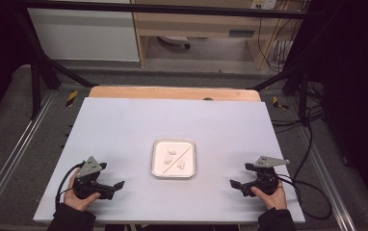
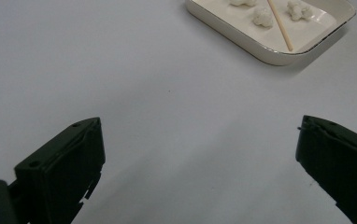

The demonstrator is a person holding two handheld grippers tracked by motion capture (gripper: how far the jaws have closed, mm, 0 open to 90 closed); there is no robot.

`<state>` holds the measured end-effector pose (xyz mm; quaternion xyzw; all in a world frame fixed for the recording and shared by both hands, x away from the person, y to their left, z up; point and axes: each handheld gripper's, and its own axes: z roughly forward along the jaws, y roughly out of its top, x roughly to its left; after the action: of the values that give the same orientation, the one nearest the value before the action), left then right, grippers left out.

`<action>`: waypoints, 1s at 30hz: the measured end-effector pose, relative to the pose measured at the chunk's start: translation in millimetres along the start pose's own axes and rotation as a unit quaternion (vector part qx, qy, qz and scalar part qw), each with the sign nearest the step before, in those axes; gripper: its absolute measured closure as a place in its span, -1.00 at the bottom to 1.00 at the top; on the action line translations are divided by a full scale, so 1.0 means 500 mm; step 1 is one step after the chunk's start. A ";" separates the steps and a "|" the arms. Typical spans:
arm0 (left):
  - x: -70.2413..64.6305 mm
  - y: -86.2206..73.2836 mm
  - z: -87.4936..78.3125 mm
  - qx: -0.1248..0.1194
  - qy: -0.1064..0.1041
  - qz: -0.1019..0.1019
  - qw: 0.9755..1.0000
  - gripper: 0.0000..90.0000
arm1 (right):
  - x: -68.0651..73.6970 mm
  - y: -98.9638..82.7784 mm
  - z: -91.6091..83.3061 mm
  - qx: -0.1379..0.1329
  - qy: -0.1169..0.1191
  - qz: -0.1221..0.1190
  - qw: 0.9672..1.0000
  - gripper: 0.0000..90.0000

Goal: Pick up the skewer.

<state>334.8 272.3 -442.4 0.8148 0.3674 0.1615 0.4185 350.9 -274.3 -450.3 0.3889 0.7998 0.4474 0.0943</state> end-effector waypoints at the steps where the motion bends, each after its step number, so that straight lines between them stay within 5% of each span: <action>1: 0.000 0.000 0.000 0.000 0.000 0.000 1.000 -0.97 | 0.000 0.000 0.000 0.000 0.000 0.000 1.000 -0.98; 30: -0.014 0.021 0.017 0.009 0.008 -0.001 1.000 -0.96 | 0.000 0.000 0.002 0.003 -0.001 -0.005 1.000 -0.98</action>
<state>339.7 258.6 -438.8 0.8168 0.3729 0.1638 0.4086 351.3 -274.0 -451.0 0.3853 0.8032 0.4442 0.0960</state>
